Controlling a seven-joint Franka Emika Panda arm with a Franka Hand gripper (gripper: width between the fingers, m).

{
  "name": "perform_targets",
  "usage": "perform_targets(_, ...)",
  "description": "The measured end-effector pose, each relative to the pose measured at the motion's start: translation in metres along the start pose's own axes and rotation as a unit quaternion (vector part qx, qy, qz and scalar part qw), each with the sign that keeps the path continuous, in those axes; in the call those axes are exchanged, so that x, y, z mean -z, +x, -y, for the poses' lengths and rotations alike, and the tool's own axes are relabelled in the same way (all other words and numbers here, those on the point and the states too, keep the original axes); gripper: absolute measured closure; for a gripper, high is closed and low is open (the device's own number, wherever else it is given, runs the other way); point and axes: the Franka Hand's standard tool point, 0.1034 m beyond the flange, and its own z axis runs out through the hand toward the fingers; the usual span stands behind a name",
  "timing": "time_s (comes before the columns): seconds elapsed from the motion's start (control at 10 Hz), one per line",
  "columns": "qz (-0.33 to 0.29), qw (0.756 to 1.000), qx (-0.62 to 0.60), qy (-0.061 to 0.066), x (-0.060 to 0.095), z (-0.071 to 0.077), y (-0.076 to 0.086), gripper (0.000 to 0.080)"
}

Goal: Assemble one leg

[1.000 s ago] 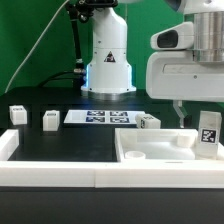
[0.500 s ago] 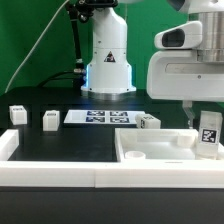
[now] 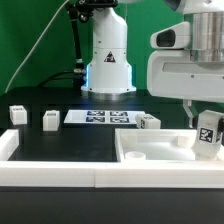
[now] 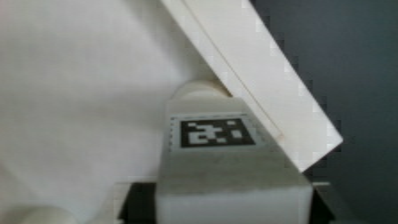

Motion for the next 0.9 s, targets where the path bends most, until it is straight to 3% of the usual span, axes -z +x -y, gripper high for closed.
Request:
perform_targets(0.3,0.003,0.981,-0.194,0.002,-0.0024,-0.0001,-0.0038,0.0505)
perform_targets(0.8,0.005,0.887,-0.462,0.006,-0.0028,0.0027,-0.0055,0.0506)
perform_targets(0.9,0.009,0.881,-0.473,0.004,-0.0027,0.0009,-0.0034,0.0506)
